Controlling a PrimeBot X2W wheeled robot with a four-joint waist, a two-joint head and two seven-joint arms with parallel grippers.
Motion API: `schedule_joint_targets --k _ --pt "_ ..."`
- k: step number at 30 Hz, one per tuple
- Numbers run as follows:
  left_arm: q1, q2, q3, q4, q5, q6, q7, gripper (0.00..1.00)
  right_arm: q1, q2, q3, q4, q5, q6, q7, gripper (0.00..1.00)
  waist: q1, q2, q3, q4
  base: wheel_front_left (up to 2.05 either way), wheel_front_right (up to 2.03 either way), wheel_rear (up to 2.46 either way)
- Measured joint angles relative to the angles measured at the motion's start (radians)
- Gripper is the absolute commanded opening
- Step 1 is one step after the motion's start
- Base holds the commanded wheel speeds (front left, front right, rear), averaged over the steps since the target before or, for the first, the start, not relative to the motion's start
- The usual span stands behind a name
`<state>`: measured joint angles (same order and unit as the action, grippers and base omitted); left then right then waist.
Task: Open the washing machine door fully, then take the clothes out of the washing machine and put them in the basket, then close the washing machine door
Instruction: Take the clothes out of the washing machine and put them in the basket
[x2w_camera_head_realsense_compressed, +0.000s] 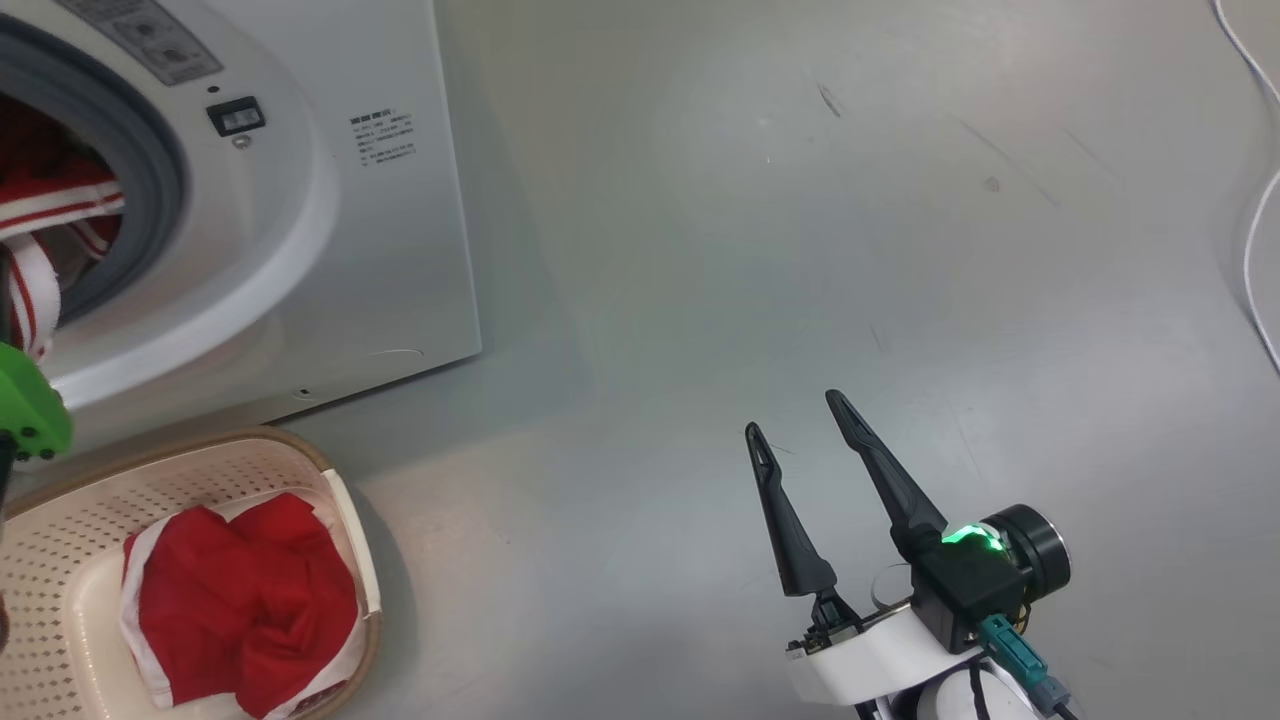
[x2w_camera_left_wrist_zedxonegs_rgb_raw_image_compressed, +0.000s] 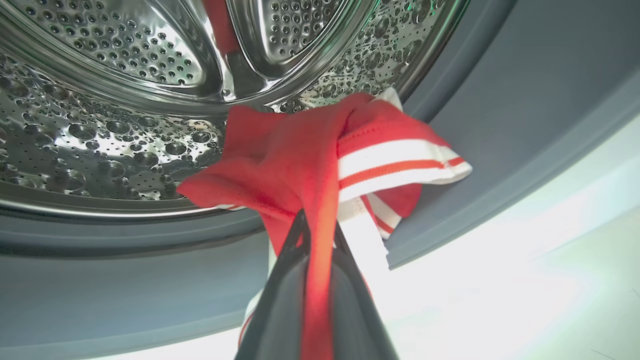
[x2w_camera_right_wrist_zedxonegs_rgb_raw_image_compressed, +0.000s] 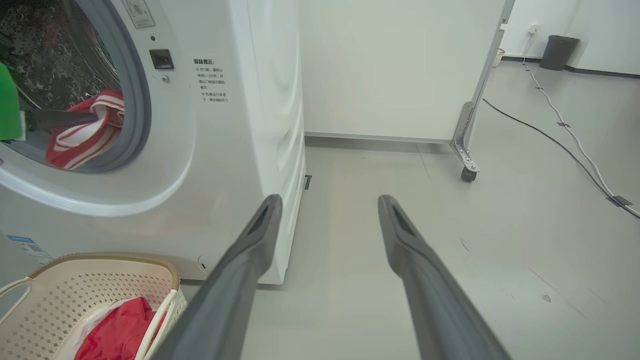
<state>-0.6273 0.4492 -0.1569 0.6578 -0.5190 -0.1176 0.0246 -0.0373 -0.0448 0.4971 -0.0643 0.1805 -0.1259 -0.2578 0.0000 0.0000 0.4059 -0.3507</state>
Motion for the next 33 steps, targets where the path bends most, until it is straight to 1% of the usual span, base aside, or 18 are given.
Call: schedule_joint_targets --k 3,10,17,18,24,33 --pt "0.02 -0.022 -0.01 0.007 -0.007 -0.002 -0.032 0.0 0.0 0.0 -0.01 0.016 0.0 0.0 0.0 1.0 0.0 0.0 -0.031 0.028 0.0 0.0 0.0" --pt "0.067 -0.042 -0.034 0.01 -0.007 -0.002 -0.093 0.0 0.005 -0.001 -0.026 0.047 0.0 0.0 0.0 1.0 0.0 0.0 -0.089 0.084 0.0 0.0 0.0" --pt "0.133 -0.067 -0.039 0.013 -0.015 -0.002 -0.165 0.0 0.008 -0.002 -0.032 0.075 0.0 0.0 0.0 1.0 0.0 0.0 -0.157 0.14 0.0 0.0 0.0" --pt "0.151 -0.071 -0.039 0.013 -0.016 -0.002 -0.189 0.0 0.011 -0.002 -0.033 0.081 0.001 0.0 0.0 1.0 0.0 0.0 -0.176 0.153 0.0 0.0 0.0" --pt "0.2 -0.074 -0.042 0.003 -0.016 -0.003 -0.245 0.0 0.029 -0.002 -0.035 0.097 0.004 0.0 0.0 1.0 0.0 0.0 -0.22 0.178 0.0 0.0 0.0" --pt "0.252 -0.08 -0.038 -0.064 -0.017 -0.003 -0.265 0.0 0.046 -0.003 -0.045 0.11 0.011 0.0 0.0 1.0 0.0 0.0 -0.276 0.207 0.0 0.0 0.0"
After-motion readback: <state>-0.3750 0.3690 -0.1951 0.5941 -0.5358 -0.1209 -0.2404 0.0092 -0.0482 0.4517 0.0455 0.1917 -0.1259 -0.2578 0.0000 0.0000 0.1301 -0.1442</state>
